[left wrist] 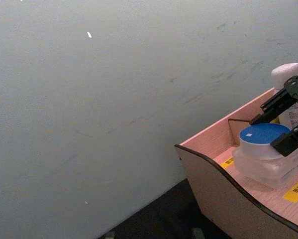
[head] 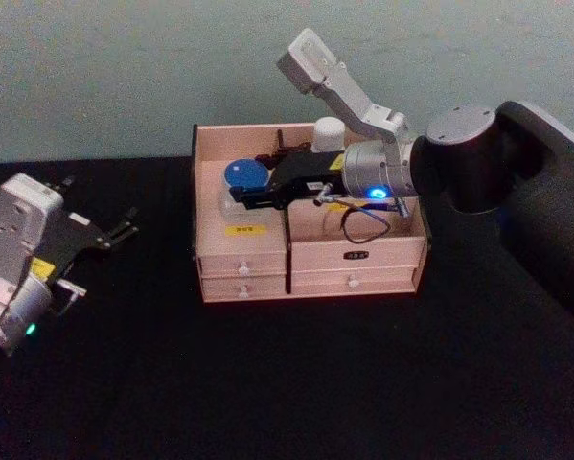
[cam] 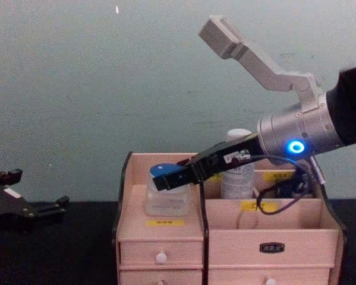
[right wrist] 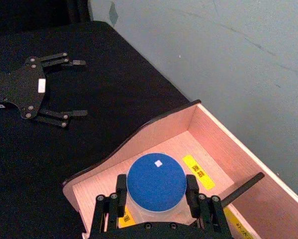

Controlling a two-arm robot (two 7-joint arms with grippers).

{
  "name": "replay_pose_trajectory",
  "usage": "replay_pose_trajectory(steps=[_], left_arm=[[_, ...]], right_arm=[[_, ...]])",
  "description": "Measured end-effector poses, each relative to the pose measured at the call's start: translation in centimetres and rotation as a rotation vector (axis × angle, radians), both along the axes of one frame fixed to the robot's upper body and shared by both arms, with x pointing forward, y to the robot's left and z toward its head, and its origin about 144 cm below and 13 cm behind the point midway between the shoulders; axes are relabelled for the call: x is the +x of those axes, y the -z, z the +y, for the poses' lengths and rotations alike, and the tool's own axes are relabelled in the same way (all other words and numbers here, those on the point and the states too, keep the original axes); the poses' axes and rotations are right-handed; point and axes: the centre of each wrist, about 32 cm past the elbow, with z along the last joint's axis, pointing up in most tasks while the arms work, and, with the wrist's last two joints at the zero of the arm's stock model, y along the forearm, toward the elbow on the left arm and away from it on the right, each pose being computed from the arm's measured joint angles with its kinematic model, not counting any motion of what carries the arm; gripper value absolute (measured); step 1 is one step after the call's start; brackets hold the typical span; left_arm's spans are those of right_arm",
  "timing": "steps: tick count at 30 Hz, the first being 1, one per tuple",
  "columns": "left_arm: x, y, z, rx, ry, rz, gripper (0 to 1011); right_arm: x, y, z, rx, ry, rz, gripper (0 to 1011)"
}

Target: Pick up the facial cleanser and watermelon frost from the table and place them into the tiered storage box.

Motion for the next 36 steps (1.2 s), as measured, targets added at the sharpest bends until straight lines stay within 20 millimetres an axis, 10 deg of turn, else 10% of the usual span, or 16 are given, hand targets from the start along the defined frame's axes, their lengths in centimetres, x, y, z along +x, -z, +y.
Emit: replay_pose_trajectory(steps=[9, 20, 36], left_arm=[[0.0, 0.0, 0.0, 0.0, 0.0, 0.0, 1001], [0.0, 0.0, 0.0, 0.0, 0.0, 0.0, 1001], [0.0, 0.0, 0.0, 0.0, 0.0, 0.0, 1001]], right_arm=[[0.01, -0.01, -0.05, 0.002, 0.001, 0.001, 731], [0.03, -0.03, -0.08, 0.005, 0.002, 0.002, 1000], [-0.65, -0.97, -0.45, 0.06, -0.017, -0.031, 1000]])
